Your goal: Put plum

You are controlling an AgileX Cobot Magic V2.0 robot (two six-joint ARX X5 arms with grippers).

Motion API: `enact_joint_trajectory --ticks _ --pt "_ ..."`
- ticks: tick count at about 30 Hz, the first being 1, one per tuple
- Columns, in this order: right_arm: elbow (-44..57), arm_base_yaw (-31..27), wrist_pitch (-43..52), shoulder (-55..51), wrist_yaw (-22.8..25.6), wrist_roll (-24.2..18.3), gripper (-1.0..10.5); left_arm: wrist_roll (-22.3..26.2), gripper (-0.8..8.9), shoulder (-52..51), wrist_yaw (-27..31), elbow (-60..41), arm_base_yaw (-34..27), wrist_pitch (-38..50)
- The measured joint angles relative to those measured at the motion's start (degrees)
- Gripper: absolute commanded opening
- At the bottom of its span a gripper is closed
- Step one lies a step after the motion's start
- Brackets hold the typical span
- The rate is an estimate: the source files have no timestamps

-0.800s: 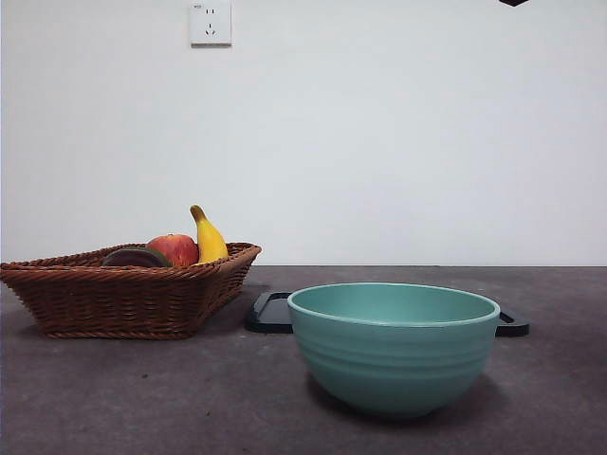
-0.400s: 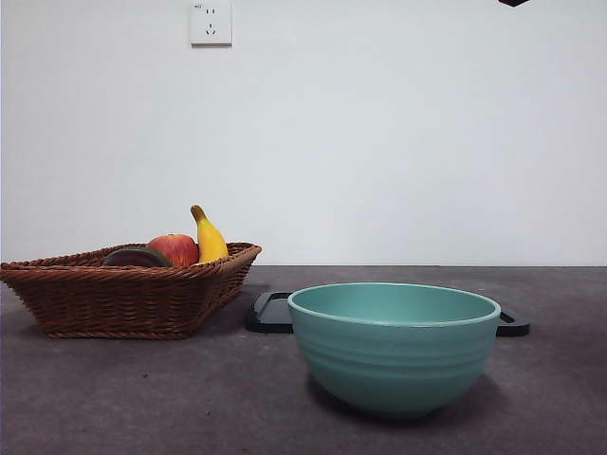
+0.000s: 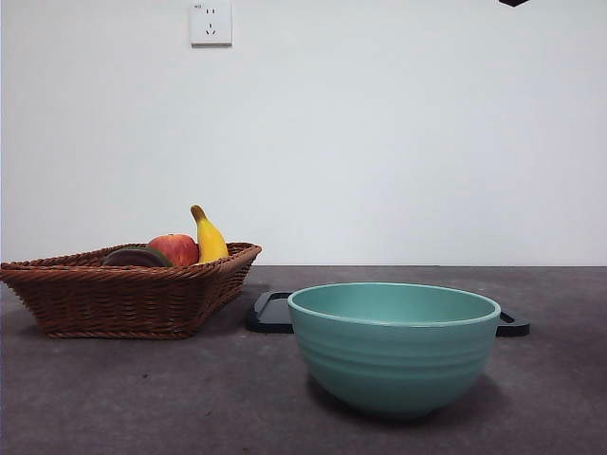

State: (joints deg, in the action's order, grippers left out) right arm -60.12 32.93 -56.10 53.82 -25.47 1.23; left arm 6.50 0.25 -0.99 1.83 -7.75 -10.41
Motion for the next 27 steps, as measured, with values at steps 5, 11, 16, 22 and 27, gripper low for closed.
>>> enact_joint_trajectory --ticks 5,11,16,22,27 --pt "0.0 0.0 0.0 0.0 0.0 0.02 0.1 0.0 0.1 0.0 0.0 0.0 0.0 0.0" --pt "0.04 -5.09 1.49 -2.43 0.2 -3.67 0.1 0.0 0.1 0.0 0.0 0.0 0.0 0.02" --pt "1.38 -17.05 13.05 -9.62 -0.15 -5.62 0.1 0.02 0.1 0.0 0.0 0.0 0.0 0.0" --pt "11.02 -32.68 25.46 -21.11 0.15 -7.04 0.1 0.0 0.1 0.0 0.0 0.0 0.0 0.0" --pt "23.63 -38.62 35.52 -30.36 2.01 -8.52 0.1 0.0 0.1 0.0 0.0 0.0 0.0 0.0"
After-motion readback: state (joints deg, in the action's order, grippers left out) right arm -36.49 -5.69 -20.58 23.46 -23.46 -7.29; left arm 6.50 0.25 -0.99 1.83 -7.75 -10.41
